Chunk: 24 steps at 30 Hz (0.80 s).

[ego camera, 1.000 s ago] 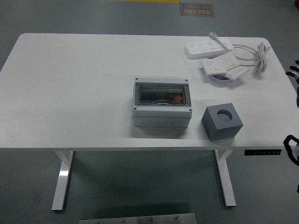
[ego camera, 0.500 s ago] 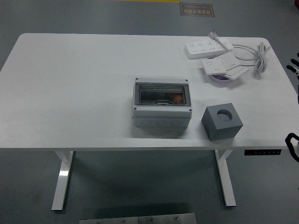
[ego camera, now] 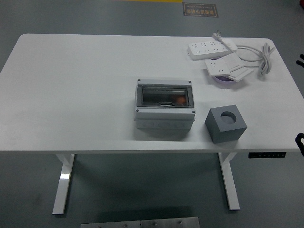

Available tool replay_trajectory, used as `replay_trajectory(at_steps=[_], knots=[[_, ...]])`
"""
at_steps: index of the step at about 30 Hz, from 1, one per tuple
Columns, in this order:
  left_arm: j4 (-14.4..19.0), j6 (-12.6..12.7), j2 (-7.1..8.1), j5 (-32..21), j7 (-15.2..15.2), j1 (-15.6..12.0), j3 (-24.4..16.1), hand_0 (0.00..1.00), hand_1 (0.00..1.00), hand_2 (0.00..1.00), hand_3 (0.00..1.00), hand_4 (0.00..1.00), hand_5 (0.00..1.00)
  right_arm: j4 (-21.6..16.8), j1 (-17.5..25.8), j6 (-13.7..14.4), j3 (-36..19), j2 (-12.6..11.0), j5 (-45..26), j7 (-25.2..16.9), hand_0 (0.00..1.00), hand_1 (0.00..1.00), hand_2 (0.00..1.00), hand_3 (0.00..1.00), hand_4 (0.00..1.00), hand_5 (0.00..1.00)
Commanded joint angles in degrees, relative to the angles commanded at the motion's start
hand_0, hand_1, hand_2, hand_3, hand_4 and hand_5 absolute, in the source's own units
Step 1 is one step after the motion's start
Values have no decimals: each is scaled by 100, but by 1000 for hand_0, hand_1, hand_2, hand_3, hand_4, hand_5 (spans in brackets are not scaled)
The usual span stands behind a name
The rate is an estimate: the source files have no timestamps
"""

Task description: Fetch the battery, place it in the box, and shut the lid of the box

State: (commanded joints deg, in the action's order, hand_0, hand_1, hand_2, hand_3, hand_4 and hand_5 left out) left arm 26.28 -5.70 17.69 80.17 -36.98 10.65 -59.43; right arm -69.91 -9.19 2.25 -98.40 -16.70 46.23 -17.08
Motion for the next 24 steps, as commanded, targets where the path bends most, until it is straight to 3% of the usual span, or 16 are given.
replay_trajectory(at_steps=[7, 13, 24], knots=[[-5, -121, 84, 283, 0, 178, -148, 632, 698, 573, 541, 500, 2, -136, 187, 42, -273, 15, -25, -44, 589, 582, 616, 648, 809, 620], [6, -380, 173, 755, 0, 434, -404, 632, 698, 573, 541, 500, 2, -229, 309, 120, -552, 67, 45, -153, 587, 574, 609, 641, 802, 618], [7, -629, 282, 1233, 0, 725, -654, 632, 698, 573, 541, 500, 2, -275, 389, 237, -677, 25, 164, -263, 587, 564, 601, 632, 798, 616]])
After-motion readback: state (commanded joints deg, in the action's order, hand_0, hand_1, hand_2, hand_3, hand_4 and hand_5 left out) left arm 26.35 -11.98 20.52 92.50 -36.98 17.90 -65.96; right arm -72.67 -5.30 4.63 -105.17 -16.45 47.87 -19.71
